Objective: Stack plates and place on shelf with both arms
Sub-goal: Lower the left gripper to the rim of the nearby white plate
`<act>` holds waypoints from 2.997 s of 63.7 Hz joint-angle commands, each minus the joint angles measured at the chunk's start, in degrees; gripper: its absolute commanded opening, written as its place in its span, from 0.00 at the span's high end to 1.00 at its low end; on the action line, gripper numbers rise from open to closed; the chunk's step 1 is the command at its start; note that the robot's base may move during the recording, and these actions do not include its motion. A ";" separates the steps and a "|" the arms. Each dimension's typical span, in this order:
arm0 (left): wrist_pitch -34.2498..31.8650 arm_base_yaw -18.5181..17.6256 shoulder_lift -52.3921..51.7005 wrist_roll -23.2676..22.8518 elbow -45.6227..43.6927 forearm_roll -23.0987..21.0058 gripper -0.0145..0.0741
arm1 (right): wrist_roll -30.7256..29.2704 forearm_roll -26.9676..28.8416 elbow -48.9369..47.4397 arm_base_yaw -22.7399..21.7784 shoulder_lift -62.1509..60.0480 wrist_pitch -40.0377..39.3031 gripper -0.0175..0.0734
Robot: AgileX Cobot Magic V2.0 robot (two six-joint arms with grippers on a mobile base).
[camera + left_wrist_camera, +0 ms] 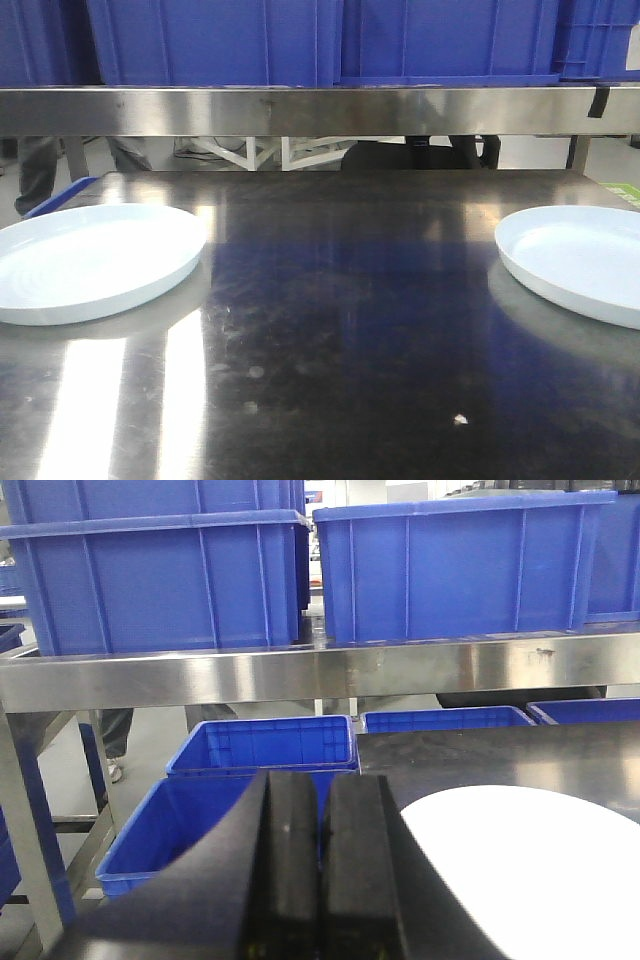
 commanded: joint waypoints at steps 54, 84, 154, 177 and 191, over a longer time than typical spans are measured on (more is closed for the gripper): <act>0.15 -0.39 14.95 -0.33 -10.56 0.73 0.75 | -0.13 -0.06 0.01 -0.39 -0.96 -5.24 0.75; 2.21 -0.39 38.99 -0.44 -22.38 -2.91 0.75 | -0.13 -0.06 0.01 -0.39 -0.96 -5.24 0.75; 49.37 -0.39 87.63 -0.44 -67.50 -2.75 0.75 | -0.13 -0.06 0.01 -0.39 -0.96 -5.24 0.75; 58.66 -0.39 97.38 -4.36 -78.08 -2.85 0.75 | -0.13 -0.06 0.01 -0.39 -0.96 -5.24 0.75; 57.82 -0.39 98.58 -5.49 -78.74 -1.12 0.71 | -0.13 -0.06 0.01 -0.39 -0.96 -5.24 0.75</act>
